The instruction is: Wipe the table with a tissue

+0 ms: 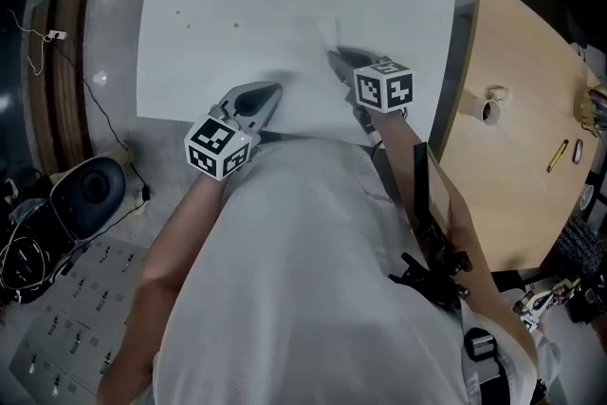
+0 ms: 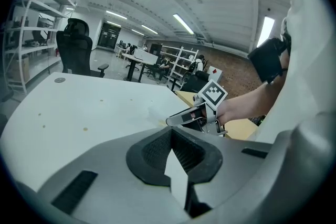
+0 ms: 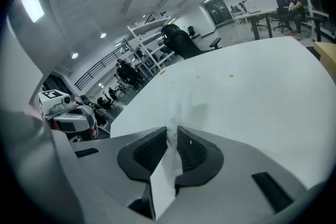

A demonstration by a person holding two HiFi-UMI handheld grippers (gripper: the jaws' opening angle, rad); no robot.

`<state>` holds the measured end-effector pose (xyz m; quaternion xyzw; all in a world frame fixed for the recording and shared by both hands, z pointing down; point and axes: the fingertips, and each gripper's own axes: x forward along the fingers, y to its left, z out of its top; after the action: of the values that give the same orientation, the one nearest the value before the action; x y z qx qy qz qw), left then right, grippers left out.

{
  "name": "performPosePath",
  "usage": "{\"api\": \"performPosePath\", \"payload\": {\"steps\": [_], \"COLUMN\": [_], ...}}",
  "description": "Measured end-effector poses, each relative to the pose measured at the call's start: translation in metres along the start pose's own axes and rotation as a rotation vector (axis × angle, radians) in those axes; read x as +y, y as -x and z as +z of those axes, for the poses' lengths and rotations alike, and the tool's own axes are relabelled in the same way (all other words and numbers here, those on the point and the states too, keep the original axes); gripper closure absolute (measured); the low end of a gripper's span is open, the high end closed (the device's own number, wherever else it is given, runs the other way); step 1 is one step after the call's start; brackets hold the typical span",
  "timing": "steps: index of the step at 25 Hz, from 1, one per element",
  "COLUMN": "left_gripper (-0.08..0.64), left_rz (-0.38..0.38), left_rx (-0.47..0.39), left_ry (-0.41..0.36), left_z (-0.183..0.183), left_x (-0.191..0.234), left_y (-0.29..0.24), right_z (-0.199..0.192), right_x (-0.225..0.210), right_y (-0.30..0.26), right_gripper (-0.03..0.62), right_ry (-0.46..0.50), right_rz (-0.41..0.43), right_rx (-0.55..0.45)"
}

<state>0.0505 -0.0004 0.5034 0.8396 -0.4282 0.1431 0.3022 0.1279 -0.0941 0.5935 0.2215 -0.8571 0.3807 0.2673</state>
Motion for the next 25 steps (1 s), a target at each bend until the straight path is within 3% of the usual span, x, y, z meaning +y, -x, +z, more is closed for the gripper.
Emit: {"api": "performPosePath", "payload": {"steps": [7, 21, 25], "left_gripper": [0.555, 0.555, 0.555], "left_rz": [0.016, 0.054, 0.048], "left_rx": [-0.027, -0.103, -0.12], "left_ry": [0.01, 0.072, 0.093], "left_z": [-0.004, -0.024, -0.031], "left_x": [0.027, 0.079, 0.08], "left_y": [0.024, 0.085, 0.097], "right_z": [0.008, 0.036, 0.029], "right_x": [0.031, 0.074, 0.069], "right_y": [-0.03, -0.084, -0.09], "right_gripper": [0.528, 0.528, 0.528], "right_ry": [0.066, 0.25, 0.254], "right_rz": [0.027, -0.066, -0.109], "right_rx": [0.028, 0.093, 0.127]}}
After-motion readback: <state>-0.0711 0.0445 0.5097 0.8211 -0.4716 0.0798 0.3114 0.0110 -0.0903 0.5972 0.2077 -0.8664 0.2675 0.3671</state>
